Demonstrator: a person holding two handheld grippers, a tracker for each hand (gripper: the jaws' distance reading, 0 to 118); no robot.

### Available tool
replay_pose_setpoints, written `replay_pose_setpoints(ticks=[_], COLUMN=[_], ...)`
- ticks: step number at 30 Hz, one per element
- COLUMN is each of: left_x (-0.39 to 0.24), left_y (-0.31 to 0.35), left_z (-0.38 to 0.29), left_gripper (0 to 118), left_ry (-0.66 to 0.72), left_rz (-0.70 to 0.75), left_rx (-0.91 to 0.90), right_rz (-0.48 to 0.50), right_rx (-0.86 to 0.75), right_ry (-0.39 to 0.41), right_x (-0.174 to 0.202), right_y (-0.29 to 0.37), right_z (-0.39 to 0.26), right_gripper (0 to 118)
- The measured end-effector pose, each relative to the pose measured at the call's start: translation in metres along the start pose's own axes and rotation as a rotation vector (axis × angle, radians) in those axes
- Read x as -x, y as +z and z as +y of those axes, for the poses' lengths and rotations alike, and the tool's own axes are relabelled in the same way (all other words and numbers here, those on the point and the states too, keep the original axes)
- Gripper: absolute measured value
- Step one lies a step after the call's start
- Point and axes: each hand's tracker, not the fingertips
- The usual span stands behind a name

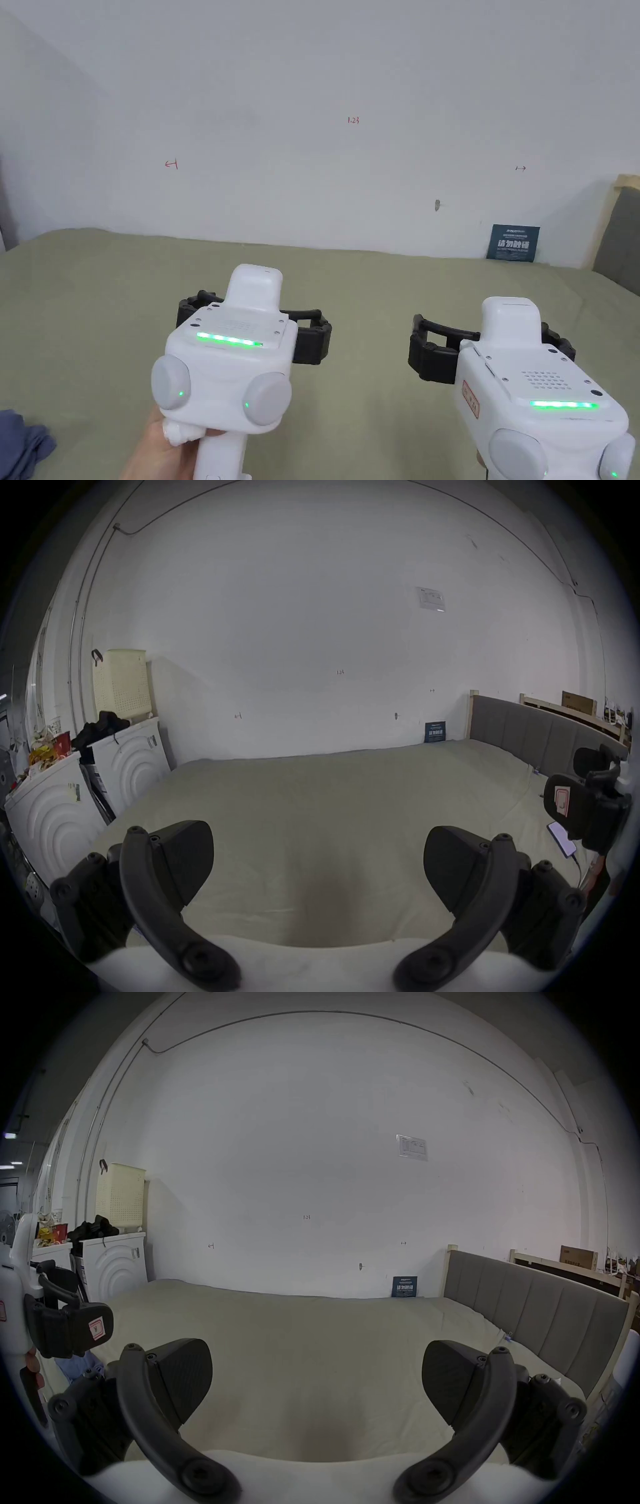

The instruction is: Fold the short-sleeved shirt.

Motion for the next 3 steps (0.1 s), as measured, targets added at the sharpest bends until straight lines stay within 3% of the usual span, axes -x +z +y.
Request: replay_pose_setpoints(ticks=[3], left_x=[0.0022], left_y=[-0.0079], left_z=[0.0078], left_gripper=[118], left_ry=[0.12], left_rz=[0.045], left_rx=[0.064], right_rz=[0.003], right_rx=[0.0], right_ry=[0.002], right_x=[0.0007], right_y=[-0.0005], right_z=[0.0005], right_gripper=[118])
